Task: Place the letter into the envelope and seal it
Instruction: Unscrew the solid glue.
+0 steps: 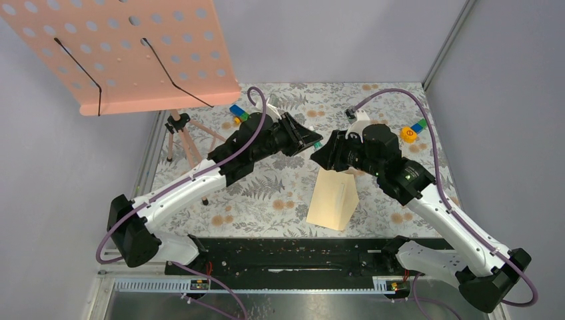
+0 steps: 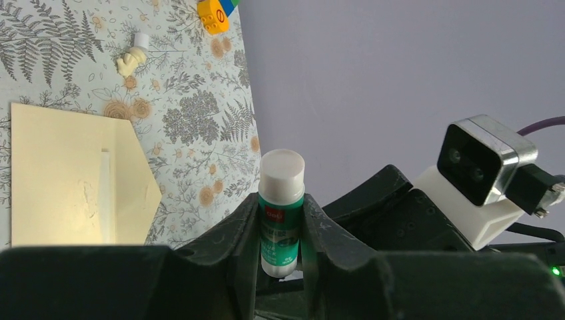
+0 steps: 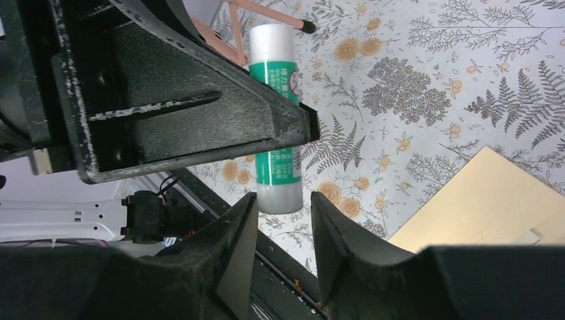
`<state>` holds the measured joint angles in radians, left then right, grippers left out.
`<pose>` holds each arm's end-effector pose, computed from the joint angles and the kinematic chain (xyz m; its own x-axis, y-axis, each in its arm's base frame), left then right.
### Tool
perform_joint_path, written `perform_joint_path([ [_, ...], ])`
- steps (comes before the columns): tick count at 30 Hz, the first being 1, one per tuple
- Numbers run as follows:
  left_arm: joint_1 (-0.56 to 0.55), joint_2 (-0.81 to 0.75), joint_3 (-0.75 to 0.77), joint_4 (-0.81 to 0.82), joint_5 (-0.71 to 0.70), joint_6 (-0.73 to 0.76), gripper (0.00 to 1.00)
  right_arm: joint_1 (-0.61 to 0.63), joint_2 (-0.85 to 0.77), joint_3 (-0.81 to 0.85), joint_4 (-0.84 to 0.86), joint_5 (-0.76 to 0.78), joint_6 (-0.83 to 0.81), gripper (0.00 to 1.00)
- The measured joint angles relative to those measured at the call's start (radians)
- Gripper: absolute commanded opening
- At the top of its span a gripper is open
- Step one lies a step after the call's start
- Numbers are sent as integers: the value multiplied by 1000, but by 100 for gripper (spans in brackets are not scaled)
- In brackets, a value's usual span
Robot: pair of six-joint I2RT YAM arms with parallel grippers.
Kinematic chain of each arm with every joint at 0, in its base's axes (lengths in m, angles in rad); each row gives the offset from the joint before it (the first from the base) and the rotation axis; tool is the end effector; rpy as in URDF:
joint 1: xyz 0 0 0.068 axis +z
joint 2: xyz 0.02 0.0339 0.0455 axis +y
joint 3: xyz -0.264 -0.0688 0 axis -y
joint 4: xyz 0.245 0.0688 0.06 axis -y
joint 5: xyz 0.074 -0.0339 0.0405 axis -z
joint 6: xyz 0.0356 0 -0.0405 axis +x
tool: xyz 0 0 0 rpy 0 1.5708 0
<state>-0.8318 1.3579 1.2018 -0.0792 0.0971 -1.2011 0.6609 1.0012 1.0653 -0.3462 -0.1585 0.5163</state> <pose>0.2143 -0.2403 0.3672 -0.8019 -0.4978 -0.3303 0.1423 0.3777 -0.9149 0.1727 0.1414 0.3810 -0.5494 0.1903 -0.8136 -0.5227 0.6814 0.5124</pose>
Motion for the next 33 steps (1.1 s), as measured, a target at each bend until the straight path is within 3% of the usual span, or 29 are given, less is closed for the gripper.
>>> perform_joint_path([
  [16,0,-20,-19,29,5,7,0,2,5,15,1,8,2,41],
  [21,1,-22,-19,33,7,8,0,5,10,19,5,6,10,30],
  [24,3,-22,-19,37,9,14,0,6,14,21,10,7,13,37],
  [29,4,-22,-19,46,14,19,0,6,32,39,14,8,16,38],
  [33,4,-22,-19,49,16,23,0,6,47,50,14,6,15,17],
])
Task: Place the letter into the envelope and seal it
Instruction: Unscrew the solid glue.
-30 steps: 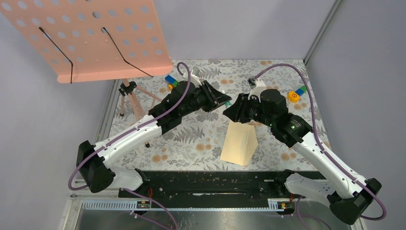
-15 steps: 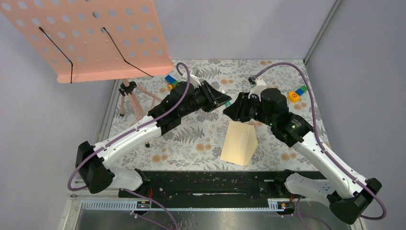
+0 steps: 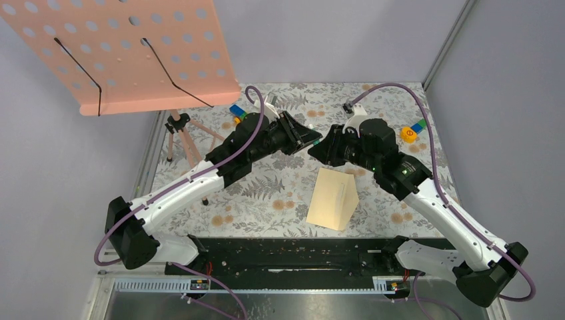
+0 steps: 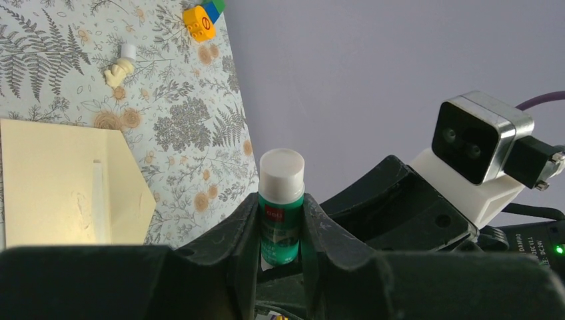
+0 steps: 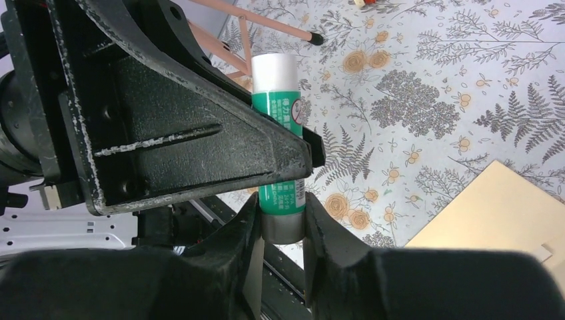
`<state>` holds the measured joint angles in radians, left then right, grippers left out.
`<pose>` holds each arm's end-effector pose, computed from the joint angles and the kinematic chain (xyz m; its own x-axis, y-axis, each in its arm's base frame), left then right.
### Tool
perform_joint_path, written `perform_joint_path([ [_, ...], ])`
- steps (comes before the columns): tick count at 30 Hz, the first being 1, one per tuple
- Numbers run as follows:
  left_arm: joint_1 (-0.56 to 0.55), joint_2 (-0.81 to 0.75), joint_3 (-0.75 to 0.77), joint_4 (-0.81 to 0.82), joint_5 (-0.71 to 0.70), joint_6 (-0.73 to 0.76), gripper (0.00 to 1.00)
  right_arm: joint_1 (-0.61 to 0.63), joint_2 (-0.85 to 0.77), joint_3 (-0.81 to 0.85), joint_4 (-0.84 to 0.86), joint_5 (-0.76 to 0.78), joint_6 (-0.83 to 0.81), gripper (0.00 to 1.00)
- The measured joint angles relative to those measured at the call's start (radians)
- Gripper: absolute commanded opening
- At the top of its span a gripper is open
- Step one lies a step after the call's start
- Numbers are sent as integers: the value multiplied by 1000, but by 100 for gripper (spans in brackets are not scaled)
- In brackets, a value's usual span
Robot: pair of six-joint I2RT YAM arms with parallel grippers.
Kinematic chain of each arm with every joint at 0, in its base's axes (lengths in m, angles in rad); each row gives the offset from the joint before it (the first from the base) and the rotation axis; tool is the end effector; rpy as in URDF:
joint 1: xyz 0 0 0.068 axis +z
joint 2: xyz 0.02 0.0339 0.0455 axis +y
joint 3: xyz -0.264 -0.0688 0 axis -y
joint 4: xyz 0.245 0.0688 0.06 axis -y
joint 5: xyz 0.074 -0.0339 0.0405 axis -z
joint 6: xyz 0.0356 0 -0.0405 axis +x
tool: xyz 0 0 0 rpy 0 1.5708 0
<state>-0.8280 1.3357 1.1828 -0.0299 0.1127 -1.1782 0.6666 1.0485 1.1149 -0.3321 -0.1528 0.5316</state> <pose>0.2117 -0.2365 0.3723 -0.7924 -0.4944 -0.3573 0.1950 0.3497 -0.9163 0.1807 0.1490 0.3898 -0.5462 0.2078 -0.8115 -0.5217 0.6736 0.5236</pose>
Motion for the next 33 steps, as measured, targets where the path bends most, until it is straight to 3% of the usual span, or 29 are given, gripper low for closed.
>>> perform_joint_path([
  [3,0,0,0,0,2,1,0,0,10,11,-9,2,1,17],
  [4,1,0,0,0,2,2,0,0,13,18,-16,2,-2,22],
  [6,1,0,0,0,3,3,0,1,19,34,-40,5,-6,47],
  [7,1,0,0,0,3,3,0,2,24,45,-57,7,-11,53],
  [13,1,1,15,-106,-27,23,0,27,79,195,-228,112,-83,64],
  [22,10,21,111,-269,-56,28,0,137,195,405,-435,251,-193,62],
  [33,18,24,111,-295,-56,27,0,192,258,410,-487,307,-219,49],
])
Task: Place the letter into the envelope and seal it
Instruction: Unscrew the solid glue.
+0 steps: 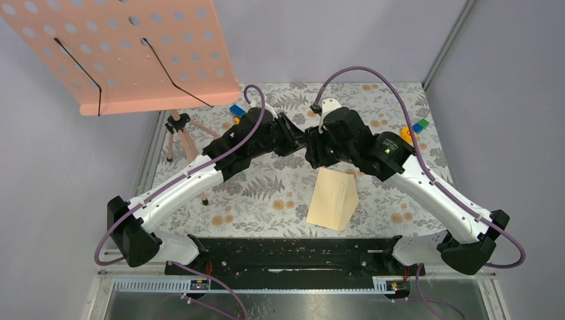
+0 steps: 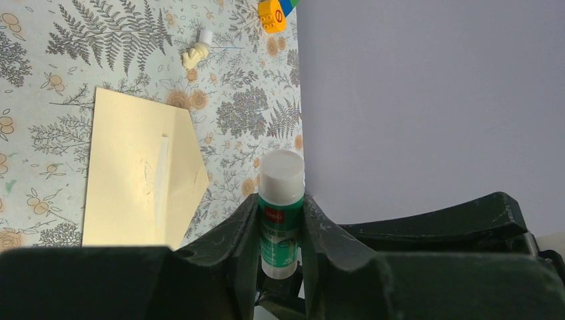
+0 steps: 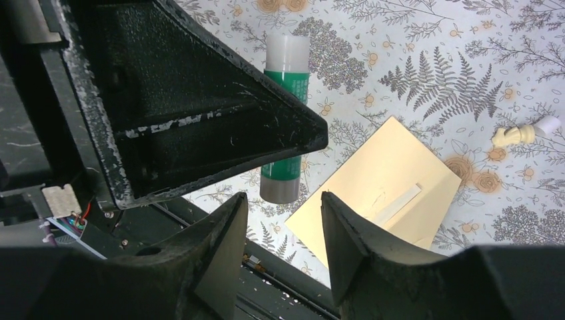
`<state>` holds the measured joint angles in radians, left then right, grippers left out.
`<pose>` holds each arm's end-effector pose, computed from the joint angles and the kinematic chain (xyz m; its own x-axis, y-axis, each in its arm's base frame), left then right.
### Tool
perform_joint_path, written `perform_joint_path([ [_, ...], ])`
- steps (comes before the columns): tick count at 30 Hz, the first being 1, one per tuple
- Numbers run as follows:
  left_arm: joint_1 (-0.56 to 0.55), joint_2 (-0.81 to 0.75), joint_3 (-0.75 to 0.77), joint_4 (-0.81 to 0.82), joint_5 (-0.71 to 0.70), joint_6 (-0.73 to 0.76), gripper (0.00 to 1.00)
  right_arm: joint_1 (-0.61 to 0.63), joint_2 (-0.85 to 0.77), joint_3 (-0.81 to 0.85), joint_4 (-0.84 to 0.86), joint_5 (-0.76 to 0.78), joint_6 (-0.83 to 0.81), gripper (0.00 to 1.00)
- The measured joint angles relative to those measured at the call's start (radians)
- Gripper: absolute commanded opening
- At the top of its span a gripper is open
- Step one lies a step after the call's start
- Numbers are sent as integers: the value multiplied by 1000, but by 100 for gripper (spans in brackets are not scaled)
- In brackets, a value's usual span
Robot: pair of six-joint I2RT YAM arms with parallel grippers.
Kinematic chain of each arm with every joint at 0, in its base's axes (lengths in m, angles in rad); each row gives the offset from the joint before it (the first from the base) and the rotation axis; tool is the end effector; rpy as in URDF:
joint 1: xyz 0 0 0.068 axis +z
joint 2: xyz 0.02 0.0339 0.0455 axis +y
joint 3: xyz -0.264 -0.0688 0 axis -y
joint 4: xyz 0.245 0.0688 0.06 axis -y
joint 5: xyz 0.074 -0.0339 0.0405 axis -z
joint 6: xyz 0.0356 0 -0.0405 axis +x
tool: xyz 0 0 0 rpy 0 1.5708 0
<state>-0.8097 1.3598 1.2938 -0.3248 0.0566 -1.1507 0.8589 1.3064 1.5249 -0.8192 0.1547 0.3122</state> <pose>0.2154 -0.2291 0.3736 -0.8002 -0.4817 -0.3574 0.0697 0.5172 -0.8530 0.1787 0.1988 0.4183 -0.5557 -0.1794 -0.8118 -0.5195 0.8373 0.1705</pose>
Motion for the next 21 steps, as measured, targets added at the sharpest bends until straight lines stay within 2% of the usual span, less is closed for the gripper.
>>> perform_joint_path([
  [11,0,0,0,3,3,-1,0,1,24,0,24,9,-1,32],
  [18,2,-8,-12,16,5,-4,0,2,25,0,29,10,7,1],
  [21,5,-14,-18,30,8,2,0,2,19,-6,47,12,11,0],
])
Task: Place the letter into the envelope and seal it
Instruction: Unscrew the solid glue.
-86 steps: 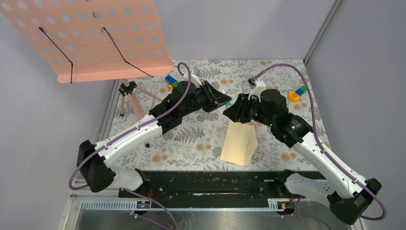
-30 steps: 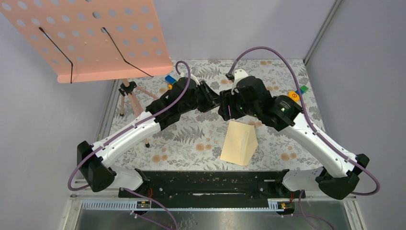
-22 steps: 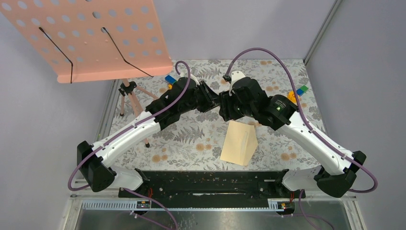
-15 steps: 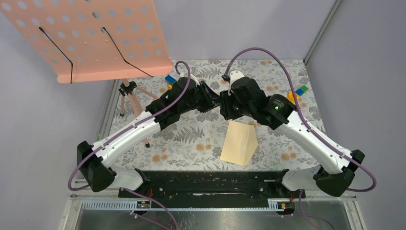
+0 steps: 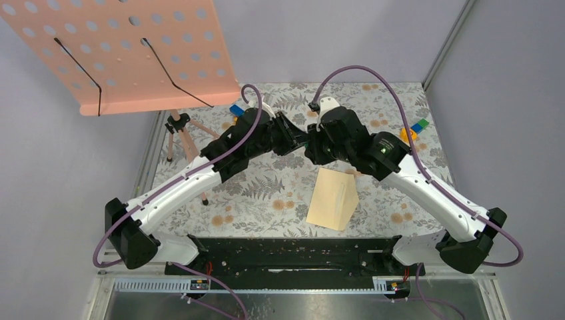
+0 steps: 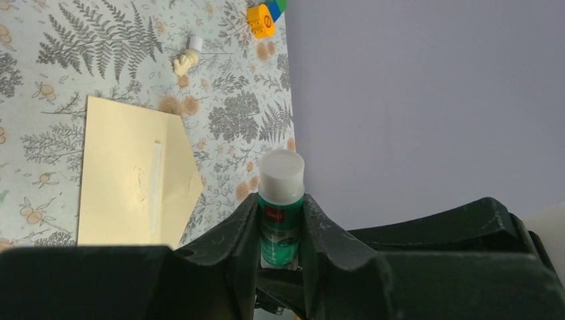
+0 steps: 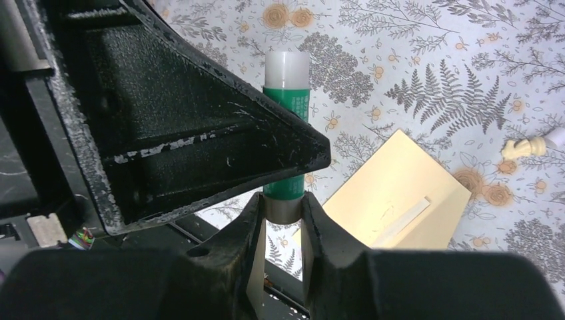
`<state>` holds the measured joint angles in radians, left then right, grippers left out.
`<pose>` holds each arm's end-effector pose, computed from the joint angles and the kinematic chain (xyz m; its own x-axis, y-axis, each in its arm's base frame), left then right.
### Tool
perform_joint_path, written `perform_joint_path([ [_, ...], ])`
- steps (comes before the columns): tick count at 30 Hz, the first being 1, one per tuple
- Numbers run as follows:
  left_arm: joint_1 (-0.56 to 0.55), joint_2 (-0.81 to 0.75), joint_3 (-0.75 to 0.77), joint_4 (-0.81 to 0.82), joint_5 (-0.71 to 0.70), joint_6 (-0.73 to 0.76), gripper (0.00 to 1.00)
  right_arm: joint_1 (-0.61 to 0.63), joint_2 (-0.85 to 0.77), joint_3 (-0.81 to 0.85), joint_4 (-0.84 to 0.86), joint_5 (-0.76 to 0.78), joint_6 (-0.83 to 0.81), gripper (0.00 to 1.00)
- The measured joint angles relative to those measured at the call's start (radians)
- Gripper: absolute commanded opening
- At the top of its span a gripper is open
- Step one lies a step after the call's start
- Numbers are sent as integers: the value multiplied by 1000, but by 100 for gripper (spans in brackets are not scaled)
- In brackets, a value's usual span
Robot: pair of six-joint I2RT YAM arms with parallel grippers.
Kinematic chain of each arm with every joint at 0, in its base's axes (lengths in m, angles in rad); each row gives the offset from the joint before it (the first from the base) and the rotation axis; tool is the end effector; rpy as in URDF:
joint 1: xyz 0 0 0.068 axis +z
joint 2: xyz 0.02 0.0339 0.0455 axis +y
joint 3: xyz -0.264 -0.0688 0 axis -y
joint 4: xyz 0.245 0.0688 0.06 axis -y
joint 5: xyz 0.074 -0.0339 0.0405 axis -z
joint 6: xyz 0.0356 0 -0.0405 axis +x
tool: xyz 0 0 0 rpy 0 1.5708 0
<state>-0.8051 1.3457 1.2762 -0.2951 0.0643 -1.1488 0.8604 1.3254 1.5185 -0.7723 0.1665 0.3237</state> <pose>0.2146 -0.2265 0.3746 -0.7955 -0.4862 -0.3618 0.0863 0.5000 -0.8617 0.1845 0.2055 0.4158 -0.5474 -0.1554 -0.8223 -0.5095 0.8414 0.1802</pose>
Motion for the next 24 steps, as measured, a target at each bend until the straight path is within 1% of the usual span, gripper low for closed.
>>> perform_joint_path([
  [4,13,-31,-50,75,38,26,0,0,-47,-53,60,-26,9,0],
  [10,48,-97,-164,319,222,55,0,-31,-185,-166,191,-151,37,0],
  [15,61,-105,-172,494,386,72,0,-124,-321,-267,341,-385,85,0],
  [19,65,-119,-172,625,511,57,0,-190,-377,-316,470,-607,153,0],
  [21,71,-124,-173,695,565,39,0,-214,-386,-347,565,-705,209,0],
  [24,79,-127,-174,822,639,-9,0,-248,-392,-434,819,-869,356,0],
])
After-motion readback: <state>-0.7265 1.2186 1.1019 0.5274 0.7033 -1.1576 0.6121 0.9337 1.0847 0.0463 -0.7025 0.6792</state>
